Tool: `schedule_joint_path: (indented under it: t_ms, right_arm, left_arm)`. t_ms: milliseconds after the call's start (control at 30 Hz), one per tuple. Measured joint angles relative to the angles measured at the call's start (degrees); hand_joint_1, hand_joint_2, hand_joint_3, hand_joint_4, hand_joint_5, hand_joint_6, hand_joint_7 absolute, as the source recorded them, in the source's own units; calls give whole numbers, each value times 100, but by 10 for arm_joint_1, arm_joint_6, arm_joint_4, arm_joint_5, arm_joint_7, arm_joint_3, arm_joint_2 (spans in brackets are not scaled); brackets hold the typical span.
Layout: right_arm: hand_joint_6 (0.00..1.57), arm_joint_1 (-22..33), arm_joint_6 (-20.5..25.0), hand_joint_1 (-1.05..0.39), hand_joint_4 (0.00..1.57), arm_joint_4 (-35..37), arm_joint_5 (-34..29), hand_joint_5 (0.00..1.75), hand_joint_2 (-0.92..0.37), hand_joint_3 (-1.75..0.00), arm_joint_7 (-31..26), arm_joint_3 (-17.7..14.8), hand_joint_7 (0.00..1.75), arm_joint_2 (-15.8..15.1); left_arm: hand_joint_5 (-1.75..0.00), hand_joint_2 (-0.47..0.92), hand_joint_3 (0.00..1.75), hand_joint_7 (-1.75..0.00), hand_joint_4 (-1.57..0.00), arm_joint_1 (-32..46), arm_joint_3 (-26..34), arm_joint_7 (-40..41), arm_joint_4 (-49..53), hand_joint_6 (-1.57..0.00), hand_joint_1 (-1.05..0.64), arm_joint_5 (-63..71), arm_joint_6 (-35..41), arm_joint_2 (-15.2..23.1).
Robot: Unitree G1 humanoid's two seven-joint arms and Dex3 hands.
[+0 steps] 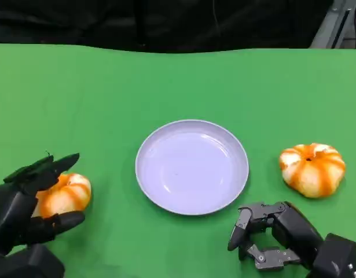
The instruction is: Grasp the bread from the table and place it into the plate.
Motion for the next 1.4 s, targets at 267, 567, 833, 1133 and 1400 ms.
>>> schedule_joint_path:
  t_ms: [267, 567, 833, 1133, 1400]
  right_arm:
    - [97, 0, 0, 19, 99, -1, 0, 138, -58, -108, 0, 0, 109, 0]
    - [96, 0, 0, 18, 99, -1, 0, 138, -59, -105, 0, 0, 109, 0]
    - [96, 0, 0, 19, 99, -1, 2, 139, -59, -105, 5, -1, 109, 0]
    - [96, 0, 0, 19, 99, -1, 3, 138, -60, -103, 5, -3, 107, 1]
    - [97, 0, 0, 19, 100, -1, 3, 138, -60, -103, 5, -3, 108, 1]
  left_arm:
    - [0, 92, 22, -3, -31, 0, -39, 13, -9, -58, -89, 19, 64, 12]
    - [0, 92, 22, -1, -31, -6, -65, 12, 0, -57, -90, 12, 95, 14]
    - [-2, 92, 21, 0, -35, -41, -86, 13, 68, -54, -87, 9, 106, 14]
    - [-2, 92, 20, 0, -38, -99, -106, 29, 159, -50, -84, 8, 96, 14]
    - [-1, 92, 21, 0, -39, -126, -119, 34, 199, -49, -81, 7, 102, 14]
